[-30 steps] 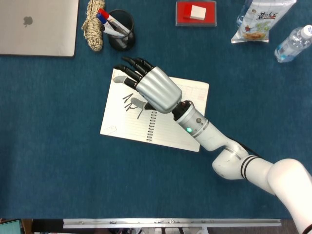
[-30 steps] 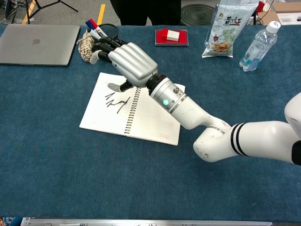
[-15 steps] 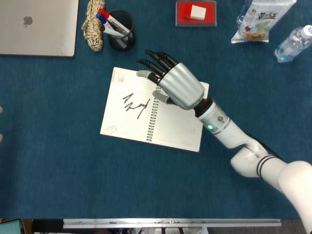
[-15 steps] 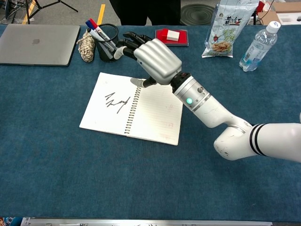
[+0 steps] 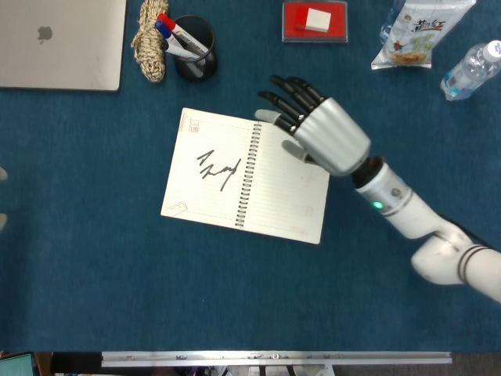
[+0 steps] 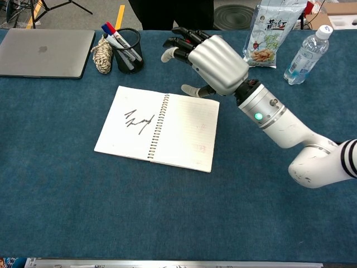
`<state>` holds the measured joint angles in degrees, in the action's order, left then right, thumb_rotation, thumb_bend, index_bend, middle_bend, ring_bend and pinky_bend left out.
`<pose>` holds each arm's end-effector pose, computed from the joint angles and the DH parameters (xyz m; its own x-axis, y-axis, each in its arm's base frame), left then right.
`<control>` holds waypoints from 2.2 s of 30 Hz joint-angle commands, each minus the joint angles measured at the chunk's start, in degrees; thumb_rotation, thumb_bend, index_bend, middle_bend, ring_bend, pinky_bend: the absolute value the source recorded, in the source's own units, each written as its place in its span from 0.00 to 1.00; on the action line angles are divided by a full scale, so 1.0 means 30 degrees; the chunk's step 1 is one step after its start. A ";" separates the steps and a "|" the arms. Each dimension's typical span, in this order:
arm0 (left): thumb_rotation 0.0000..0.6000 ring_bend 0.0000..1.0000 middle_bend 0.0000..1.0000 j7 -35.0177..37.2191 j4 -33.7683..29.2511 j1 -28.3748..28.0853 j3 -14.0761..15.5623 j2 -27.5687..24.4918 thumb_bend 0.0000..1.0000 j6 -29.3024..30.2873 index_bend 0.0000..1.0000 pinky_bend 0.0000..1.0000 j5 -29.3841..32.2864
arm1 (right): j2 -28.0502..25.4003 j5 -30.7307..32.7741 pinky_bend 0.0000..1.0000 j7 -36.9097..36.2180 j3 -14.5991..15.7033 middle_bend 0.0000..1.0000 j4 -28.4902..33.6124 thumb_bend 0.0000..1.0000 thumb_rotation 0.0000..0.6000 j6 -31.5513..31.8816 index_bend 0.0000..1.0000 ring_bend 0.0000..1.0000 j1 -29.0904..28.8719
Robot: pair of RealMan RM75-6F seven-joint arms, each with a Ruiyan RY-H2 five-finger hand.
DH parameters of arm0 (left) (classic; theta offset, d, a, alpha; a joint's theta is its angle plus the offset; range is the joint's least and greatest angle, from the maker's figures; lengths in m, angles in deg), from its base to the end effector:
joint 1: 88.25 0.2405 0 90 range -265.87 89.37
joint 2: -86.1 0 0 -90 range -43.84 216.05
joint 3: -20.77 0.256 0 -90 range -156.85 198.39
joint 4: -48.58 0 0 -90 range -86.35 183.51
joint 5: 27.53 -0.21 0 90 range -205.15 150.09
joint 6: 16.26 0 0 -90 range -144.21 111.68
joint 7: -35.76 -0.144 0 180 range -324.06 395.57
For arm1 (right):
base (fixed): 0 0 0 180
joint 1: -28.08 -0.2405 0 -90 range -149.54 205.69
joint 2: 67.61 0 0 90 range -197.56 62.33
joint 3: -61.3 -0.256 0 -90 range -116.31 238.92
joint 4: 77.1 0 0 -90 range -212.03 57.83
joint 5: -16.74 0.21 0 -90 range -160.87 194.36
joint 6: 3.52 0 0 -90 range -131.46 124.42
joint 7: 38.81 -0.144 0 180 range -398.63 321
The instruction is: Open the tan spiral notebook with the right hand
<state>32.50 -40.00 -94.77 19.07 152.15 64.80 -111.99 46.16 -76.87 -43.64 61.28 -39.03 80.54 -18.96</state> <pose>-0.3251 0.1865 0.1443 0.4738 0.0773 0.8772 0.8802 -0.0101 -0.4745 -0.1219 -0.3408 -0.0652 0.3512 0.2187 0.9104 -0.5854 -0.7076 0.3958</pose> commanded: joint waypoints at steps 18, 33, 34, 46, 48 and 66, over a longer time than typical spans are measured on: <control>1.00 0.35 0.34 -0.0382 -0.0354 -0.0173 0.0018 -0.0003 0.13 -0.0077 0.40 0.55 -0.0018 | -0.7142 -0.0039 0.21 0.5652 0.0691 0.24 0.8628 0.19 1.00 0.0340 0.32 0.10 0.3881; 1.00 0.35 0.34 -0.0479 -0.0557 -0.0488 -0.0436 0.0145 0.13 0.0310 0.40 0.55 -0.0179 | -1.0892 0.0076 0.21 0.7781 0.1581 0.24 1.2556 0.19 1.00 0.2631 0.32 0.10 0.7999; 1.00 0.35 0.34 -0.0472 -0.0587 -0.0534 -0.0498 0.0142 0.13 0.0316 0.40 0.55 -0.0163 | -1.1058 0.0161 0.21 0.7842 0.1598 0.24 1.2706 0.19 1.00 0.2775 0.32 0.10 0.8321; 1.00 0.35 0.34 -0.0477 -0.0706 -0.1024 -0.0723 0.0108 0.13 -0.0163 0.40 0.55 0.0010 | -1.1981 0.0452 0.21 0.7793 0.1217 0.24 1.3720 0.19 1.00 0.4595 0.32 0.10 1.0968; 1.00 0.35 0.34 -0.0410 -0.0658 -0.1080 -0.0756 0.0116 0.13 -0.0226 0.40 0.55 0.0060 | -1.1969 0.0536 0.21 0.7706 0.1114 0.24 1.3793 0.19 1.00 0.4935 0.32 0.10 1.1385; 1.00 0.35 0.34 -0.0310 -0.0477 -0.1271 -0.0744 0.0220 0.13 -0.0399 0.40 0.55 0.0285 | -1.3590 0.3122 0.21 0.3587 0.0237 0.24 1.7406 0.19 1.00 0.3515 0.32 0.10 1.3607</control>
<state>31.57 -41.43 -98.58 16.83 152.81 63.61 -111.13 6.39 -68.31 -32.27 62.12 12.01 92.15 21.41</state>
